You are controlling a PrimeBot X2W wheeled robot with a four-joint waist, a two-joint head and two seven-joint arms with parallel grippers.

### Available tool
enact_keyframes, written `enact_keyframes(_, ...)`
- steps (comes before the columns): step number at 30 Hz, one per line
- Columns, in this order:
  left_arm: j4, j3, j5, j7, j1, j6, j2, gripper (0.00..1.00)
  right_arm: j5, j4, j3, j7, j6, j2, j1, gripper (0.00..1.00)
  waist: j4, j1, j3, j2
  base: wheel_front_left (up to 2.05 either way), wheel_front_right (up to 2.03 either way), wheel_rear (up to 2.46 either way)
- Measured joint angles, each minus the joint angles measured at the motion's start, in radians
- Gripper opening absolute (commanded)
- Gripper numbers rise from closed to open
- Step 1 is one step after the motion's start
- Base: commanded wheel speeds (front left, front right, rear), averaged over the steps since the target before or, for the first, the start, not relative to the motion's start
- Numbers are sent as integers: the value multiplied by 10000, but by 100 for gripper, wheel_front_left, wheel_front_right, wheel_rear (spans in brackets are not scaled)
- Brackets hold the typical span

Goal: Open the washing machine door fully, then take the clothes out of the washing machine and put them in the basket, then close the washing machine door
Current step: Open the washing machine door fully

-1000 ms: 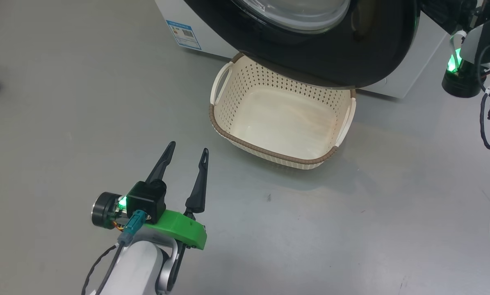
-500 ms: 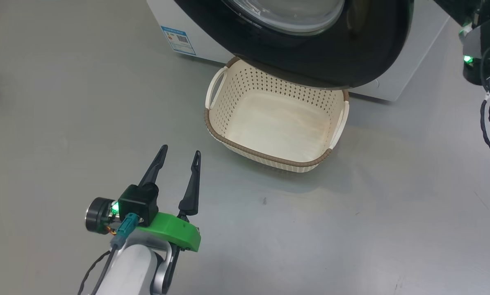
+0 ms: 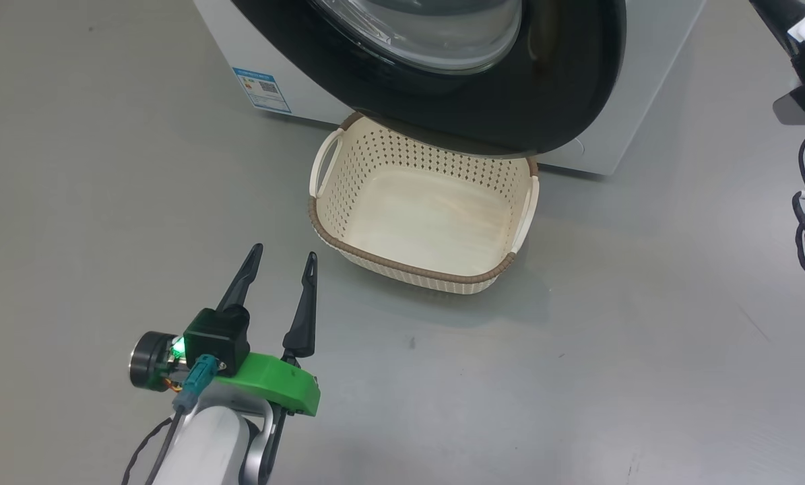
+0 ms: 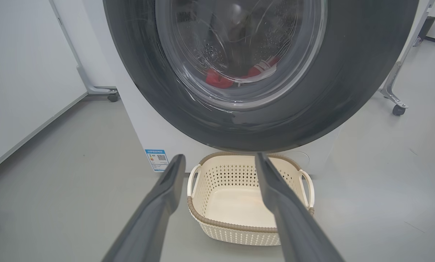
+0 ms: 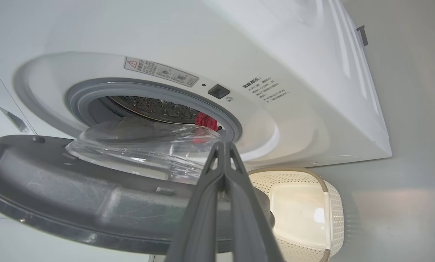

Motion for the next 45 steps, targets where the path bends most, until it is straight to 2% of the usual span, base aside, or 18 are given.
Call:
enact_keyframes(5,36,63,163,0,36,-4,13,100,-487,-880,418,-779,-2,-12,510,0,-214,0,-129,0,0,0,0)
enact_keyframes(11,23,63,163,0,81,-8,15,100,-1104,-2784,1333,-1532,-6,-249,1288,0,-365,0,-256,0,0,0,0)
enact_keyframes(17,-36,94,161,0,92,-10,17,100,-2002,-4050,2036,-2546,-6,-779,2377,0,-415,0,-292,0,0,0,0)
enact_keyframes(24,-21,165,161,0,116,-21,17,100,-3208,-4765,2527,-3835,-4,-1388,3700,0,-436,0,-396,0,0,0,0)
enact_keyframes(34,-272,282,102,0,394,-21,25,100,-4098,-5329,2677,-5112,-15,-1569,5567,0,-454,0,-698,0,0,0,0)
enact_keyframes(35,-407,311,-2,0,390,-21,27,100,-4199,-5407,2685,-5225,-19,-1576,5729,28,-463,0,-707,0,0,0,0)
enact_keyframes(36,-518,316,-56,0,390,-21,29,100,-4289,-5476,2677,-5350,-75,-1580,5892,50,-470,0,-714,0,0,0,0)
enact_keyframes(37,-608,316,-65,0,390,-21,29,100,-4299,-5519,2679,-5379,-123,-1576,6049,100,-476,0,-718,0,0,0,0)
enact_keyframes(41,-709,326,-63,0,389,-21,31,100,-4335,-5710,2656,-5699,-374,-1536,6711,100,-511,0,-711,0,0,0,0)
enact_keyframes(45,-780,422,38,0,390,-23,48,100,-4405,-5988,2654,-6071,-476,-1390,6996,100,-612,0,-689,0,0,0,0)
